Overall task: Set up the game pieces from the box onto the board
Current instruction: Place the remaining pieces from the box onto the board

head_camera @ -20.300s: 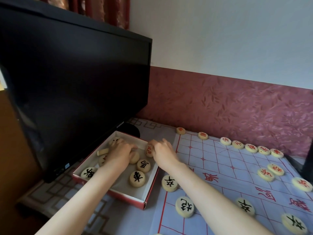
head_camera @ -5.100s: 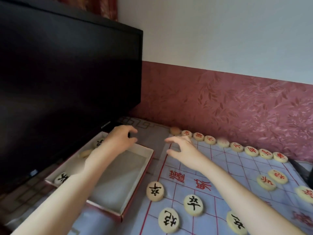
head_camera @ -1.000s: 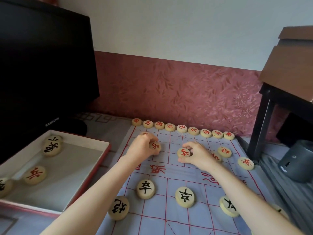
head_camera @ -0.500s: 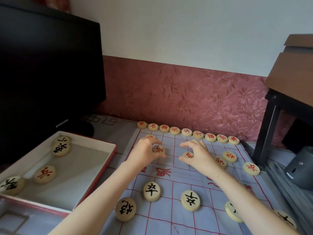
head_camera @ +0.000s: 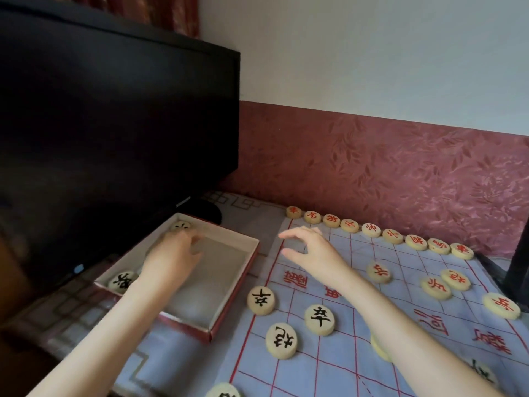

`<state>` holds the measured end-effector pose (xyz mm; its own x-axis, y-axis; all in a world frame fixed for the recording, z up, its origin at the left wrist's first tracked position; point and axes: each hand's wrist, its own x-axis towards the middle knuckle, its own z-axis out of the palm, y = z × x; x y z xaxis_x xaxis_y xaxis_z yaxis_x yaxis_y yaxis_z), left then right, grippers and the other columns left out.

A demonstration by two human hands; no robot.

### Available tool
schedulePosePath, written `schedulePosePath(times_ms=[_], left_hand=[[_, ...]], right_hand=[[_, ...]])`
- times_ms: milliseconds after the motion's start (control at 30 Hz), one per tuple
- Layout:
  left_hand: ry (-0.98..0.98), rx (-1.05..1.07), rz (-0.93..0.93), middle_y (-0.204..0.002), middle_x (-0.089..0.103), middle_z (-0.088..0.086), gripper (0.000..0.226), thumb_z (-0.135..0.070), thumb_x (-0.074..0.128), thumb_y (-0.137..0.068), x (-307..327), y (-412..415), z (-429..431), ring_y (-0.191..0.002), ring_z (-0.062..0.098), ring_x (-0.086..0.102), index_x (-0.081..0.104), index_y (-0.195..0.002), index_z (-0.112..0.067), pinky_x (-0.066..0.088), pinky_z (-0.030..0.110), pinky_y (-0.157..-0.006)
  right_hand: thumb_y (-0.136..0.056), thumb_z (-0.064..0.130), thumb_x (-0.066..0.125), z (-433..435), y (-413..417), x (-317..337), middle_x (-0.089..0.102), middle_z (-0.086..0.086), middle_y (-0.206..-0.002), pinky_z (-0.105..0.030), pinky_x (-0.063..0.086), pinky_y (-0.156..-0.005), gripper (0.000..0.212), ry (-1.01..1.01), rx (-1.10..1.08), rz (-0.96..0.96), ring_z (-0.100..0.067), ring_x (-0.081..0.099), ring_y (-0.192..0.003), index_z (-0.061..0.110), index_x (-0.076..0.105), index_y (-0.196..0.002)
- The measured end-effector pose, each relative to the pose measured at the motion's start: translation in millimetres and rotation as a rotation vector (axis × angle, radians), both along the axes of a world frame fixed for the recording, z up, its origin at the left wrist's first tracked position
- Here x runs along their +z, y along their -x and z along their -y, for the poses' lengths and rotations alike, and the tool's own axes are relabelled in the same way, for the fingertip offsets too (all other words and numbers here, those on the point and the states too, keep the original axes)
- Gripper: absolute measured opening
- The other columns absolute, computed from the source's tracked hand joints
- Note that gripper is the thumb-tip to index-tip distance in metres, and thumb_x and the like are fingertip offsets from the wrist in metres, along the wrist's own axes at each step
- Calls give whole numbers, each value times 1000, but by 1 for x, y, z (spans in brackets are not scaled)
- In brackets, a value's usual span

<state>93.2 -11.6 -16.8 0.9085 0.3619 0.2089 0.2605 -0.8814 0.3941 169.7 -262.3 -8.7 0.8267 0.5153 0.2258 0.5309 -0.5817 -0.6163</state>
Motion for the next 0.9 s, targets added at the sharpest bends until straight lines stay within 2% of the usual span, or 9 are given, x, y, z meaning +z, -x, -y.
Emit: schedulePosePath(times_ms=[100, 167, 267, 367, 500, 667, 733, 800, 900], left_hand=[[-71, 70, -220, -125, 55, 3, 53, -35, 65, -79, -2, 17, -22, -111, 22, 54, 50, -129, -27, 48, 33, -91], [-89, 85, -317, -122, 53, 5, 61, -44, 67, -76, -4, 21, -30, -112, 23, 51, 47, -129, -25, 48, 34, -91], [-72, 99, -346, -116, 55, 6, 55, -44, 69, -74, -4, 23, -35, -106, 24, 54, 53, -120, -18, 48, 33, -87], [-50, 96, -299, -114, 58, 5, 49, -41, 72, -71, -4, 25, -36, -102, 23, 57, 59, -112, -18, 47, 30, -82], [76, 75, -129, -118, 55, 4, 50, -36, 74, -72, -9, 35, -36, -104, 21, 55, 58, -117, -20, 45, 28, -83], [160, 86, 27, -119, 53, 7, 46, -26, 72, -75, -17, 47, -33, -103, 23, 56, 58, -118, -17, 48, 32, -86], [197, 90, 67, -120, 53, 6, 46, -24, 73, -74, -18, 50, -34, -105, 22, 56, 59, -117, -17, 46, 29, -86], [219, 83, 116, -121, 53, 5, 46, -23, 74, -74, -17, 52, -37, -106, 20, 56, 60, -118, -16, 43, 24, -85], [224, 78, 144, -126, 50, 2, 49, -25, 72, -77, -14, 53, -37, -110, 17, 54, 56, -123, -19, 38, 18, -82]], right_hand=[[-90, 24, 58, -25, 6, -2, 52, 18, -107, -7, 28, -81, 27, -16, 69, 1, 0, 33, -111, 29, 58, -117], [-90, 23, 58, -38, 9, -3, 55, 12, -113, -14, 30, -87, 27, -17, 101, -5, -3, 35, -116, 28, 58, -117], [-90, 22, 58, -50, 12, -4, 57, 10, -114, -21, 27, -93, 28, -8, 122, -1, -3, 35, -116, 25, 58, -118], [-90, 20, 58, -61, 13, -4, 57, 11, -115, -21, 28, -96, 28, -2, 136, 7, -3, 36, -114, 24, 59, -117], [-87, 20, 58, -89, 3, -7, 57, 7, -121, -25, 33, -100, 32, 20, 153, -14, -6, 41, -116, 27, 58, -119], [-85, 10, 60, -143, -8, -10, 48, 0, -138, -21, 38, -85, 52, 51, 223, -94, -13, 47, -118, 25, 49, -134], [-82, 6, 62, -165, -8, -14, 42, -4, -142, -29, 40, -97, 60, 43, 268, -115, -21, 41, -128, 22, 45, -137], [-82, 9, 63, -184, -9, -22, 37, -6, -144, -35, 33, -107, 61, 134, 290, -32, -25, 35, -130, 21, 43, -139], [-84, 24, 64, -200, -10, -34, 36, -3, -139, -33, 31, -106, 58, 228, 259, 101, -24, 33, -124, 24, 44, -138]])
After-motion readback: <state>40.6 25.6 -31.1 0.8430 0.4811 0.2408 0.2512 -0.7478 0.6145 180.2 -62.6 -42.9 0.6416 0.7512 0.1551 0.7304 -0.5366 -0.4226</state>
